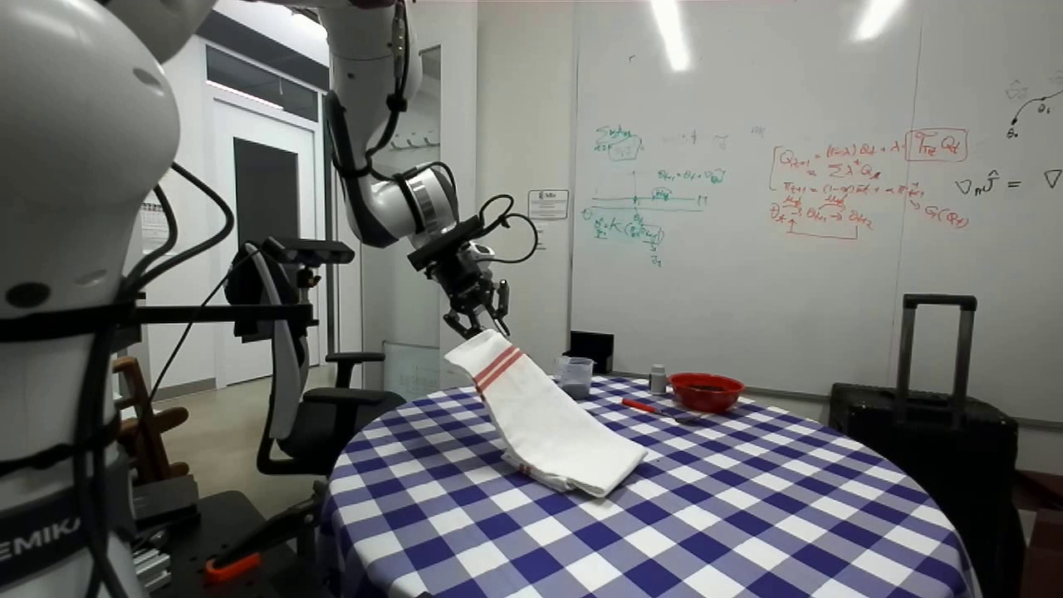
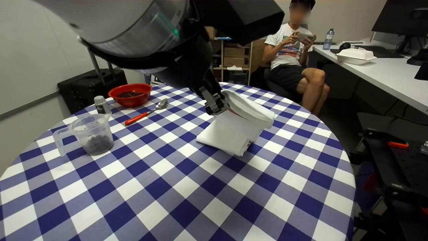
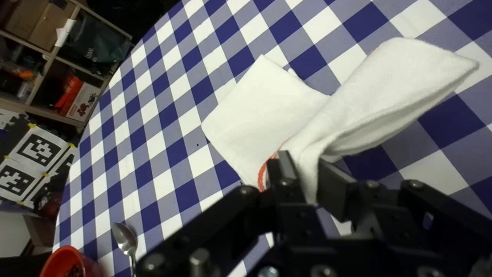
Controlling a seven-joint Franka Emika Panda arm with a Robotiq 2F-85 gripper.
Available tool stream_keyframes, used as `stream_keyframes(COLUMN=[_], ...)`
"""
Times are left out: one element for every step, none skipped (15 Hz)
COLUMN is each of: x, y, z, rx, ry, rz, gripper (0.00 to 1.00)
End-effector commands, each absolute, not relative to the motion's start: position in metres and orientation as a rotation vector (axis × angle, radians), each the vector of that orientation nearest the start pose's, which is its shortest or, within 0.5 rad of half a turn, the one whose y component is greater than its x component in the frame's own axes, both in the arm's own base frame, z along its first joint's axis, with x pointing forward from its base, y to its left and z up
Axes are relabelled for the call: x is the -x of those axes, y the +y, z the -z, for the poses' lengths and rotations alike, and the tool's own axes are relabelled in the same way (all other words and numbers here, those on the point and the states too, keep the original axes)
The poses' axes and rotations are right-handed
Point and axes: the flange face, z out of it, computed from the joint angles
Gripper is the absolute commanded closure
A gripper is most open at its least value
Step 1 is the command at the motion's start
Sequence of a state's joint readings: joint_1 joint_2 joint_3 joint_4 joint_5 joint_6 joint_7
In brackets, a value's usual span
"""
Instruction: Fold the towel
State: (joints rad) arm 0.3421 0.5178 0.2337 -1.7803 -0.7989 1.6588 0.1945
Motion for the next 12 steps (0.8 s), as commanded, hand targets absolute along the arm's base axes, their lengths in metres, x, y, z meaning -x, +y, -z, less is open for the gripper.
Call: stream_keyframes(x=[-0.563,-0.569,-0.573,-0.576,-0.580,-0.583,-0.585,-0.587,-0.589,-0.590,-0.592,-0.593], y=[0.245,0.242,0.240,0.241,0.241,0.241,0.240,0.238,0.234,0.230,0.225,0.220], z=[-0.257,-0.257,-0.257,-0.256,-0.255,-0.253,-0.250,-0.247,-0.243,-0.238,-0.233,-0.229], rx=[-2.146,-2.162,-2.176,-2.192,-2.206,-2.210,-2.205,-2.202,-2.202,-2.205,-2.208,-2.209], ry=[0.815,0.790,0.776,0.757,0.741,0.734,0.734,0.733,0.731,0.725,0.719,0.708], rz=[0.355,0.344,0.342,0.332,0.326,0.326,0.328,0.336,0.346,0.354,0.359,0.359], gripper=[0.96,0.96,0.96,0.96,0.96,0.96,0.96,0.96,0.96,0.96,0.96,0.96])
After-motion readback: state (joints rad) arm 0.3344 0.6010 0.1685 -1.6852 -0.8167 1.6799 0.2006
